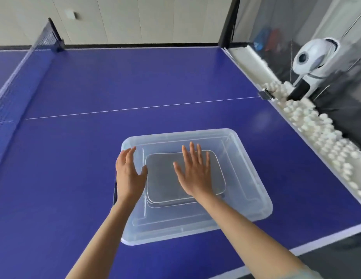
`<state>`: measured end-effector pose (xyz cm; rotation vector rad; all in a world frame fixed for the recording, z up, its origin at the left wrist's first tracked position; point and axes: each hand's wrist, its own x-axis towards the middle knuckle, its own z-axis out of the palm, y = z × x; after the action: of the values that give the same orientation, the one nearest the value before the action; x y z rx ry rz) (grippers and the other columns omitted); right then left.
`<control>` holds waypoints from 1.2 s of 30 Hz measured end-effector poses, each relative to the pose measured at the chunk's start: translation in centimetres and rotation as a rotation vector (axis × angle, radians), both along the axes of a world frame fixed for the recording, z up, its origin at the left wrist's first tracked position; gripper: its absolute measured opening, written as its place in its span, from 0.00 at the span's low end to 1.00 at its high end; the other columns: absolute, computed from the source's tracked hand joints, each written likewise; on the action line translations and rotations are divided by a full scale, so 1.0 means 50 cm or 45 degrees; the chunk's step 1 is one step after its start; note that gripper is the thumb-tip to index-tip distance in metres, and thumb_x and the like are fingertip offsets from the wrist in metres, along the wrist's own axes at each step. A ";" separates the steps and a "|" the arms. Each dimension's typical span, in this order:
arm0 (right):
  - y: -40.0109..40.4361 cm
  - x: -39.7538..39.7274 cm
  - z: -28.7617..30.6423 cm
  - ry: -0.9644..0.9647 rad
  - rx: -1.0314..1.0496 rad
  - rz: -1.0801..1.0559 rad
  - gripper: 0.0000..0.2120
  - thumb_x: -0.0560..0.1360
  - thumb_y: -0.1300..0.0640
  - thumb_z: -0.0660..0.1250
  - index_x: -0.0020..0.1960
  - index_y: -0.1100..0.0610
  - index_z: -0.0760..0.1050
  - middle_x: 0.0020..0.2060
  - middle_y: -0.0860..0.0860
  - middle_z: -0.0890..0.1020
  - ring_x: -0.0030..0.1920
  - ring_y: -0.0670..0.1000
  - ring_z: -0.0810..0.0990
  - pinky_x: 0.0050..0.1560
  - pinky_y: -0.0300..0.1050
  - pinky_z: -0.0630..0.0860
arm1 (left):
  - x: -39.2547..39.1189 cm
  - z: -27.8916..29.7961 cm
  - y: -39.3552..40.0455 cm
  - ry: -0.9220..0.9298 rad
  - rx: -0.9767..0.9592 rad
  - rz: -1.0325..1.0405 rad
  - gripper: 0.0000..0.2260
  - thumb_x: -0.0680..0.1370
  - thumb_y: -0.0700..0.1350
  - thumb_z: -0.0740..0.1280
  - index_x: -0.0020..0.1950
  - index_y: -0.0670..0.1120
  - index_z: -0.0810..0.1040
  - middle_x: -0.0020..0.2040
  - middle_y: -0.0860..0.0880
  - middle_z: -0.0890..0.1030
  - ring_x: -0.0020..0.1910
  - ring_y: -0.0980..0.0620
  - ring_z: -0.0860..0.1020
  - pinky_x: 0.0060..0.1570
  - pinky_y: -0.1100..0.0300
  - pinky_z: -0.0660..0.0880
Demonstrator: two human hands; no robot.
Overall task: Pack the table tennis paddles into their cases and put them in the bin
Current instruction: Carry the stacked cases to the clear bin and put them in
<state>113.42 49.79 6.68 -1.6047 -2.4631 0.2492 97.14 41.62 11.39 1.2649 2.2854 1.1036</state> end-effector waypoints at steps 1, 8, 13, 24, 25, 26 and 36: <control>0.001 0.001 0.000 -0.012 0.008 0.002 0.31 0.79 0.38 0.43 0.77 0.50 0.43 0.78 0.51 0.42 0.77 0.53 0.38 0.75 0.57 0.35 | -0.014 -0.007 -0.007 0.012 -0.043 0.034 0.28 0.75 0.39 0.70 0.72 0.39 0.64 0.71 0.39 0.66 0.72 0.40 0.61 0.68 0.49 0.62; -0.002 -0.002 0.007 -0.042 0.018 -0.005 0.31 0.79 0.38 0.43 0.77 0.50 0.43 0.77 0.51 0.42 0.77 0.53 0.38 0.76 0.57 0.37 | -0.051 -0.055 -0.035 -0.011 -0.304 0.039 0.32 0.79 0.55 0.61 0.78 0.50 0.49 0.74 0.40 0.61 0.71 0.39 0.63 0.66 0.43 0.66; -0.002 -0.003 0.008 -0.031 0.019 -0.008 0.31 0.79 0.38 0.44 0.77 0.50 0.43 0.77 0.51 0.43 0.77 0.53 0.39 0.76 0.57 0.38 | -0.065 -0.063 -0.030 -0.312 -0.410 0.172 0.36 0.75 0.63 0.63 0.75 0.45 0.56 0.72 0.43 0.65 0.68 0.39 0.67 0.64 0.44 0.64; 0.003 0.000 0.000 -0.063 0.026 -0.004 0.31 0.78 0.37 0.42 0.77 0.49 0.43 0.78 0.51 0.42 0.77 0.53 0.39 0.76 0.57 0.38 | -0.076 -0.041 -0.032 -0.312 -0.293 0.374 0.19 0.72 0.51 0.71 0.32 0.43 0.65 0.29 0.49 0.69 0.29 0.49 0.68 0.28 0.59 0.63; 0.004 0.000 -0.001 -0.074 0.030 -0.006 0.31 0.78 0.37 0.41 0.77 0.49 0.43 0.78 0.51 0.43 0.77 0.53 0.39 0.76 0.57 0.38 | -0.069 -0.039 -0.032 -0.269 -0.291 0.379 0.18 0.73 0.51 0.69 0.33 0.42 0.66 0.30 0.48 0.70 0.30 0.48 0.69 0.28 0.59 0.63; 0.004 -0.001 -0.002 -0.082 0.035 -0.008 0.32 0.78 0.37 0.41 0.77 0.49 0.43 0.78 0.51 0.43 0.77 0.53 0.40 0.76 0.57 0.38 | -0.064 -0.038 -0.033 -0.232 -0.287 0.384 0.17 0.74 0.52 0.68 0.35 0.41 0.67 0.30 0.48 0.70 0.31 0.47 0.69 0.28 0.58 0.63; 0.005 -0.003 -0.002 -0.091 0.050 -0.010 0.32 0.78 0.37 0.40 0.77 0.50 0.45 0.78 0.52 0.45 0.77 0.54 0.41 0.76 0.58 0.40 | -0.035 -0.026 -0.021 0.064 -0.386 0.429 0.11 0.78 0.46 0.63 0.43 0.39 0.70 0.35 0.43 0.73 0.35 0.42 0.70 0.34 0.53 0.65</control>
<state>113.28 50.02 6.58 -1.6340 -2.4974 0.1441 95.39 40.59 10.08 0.8219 2.6466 0.7822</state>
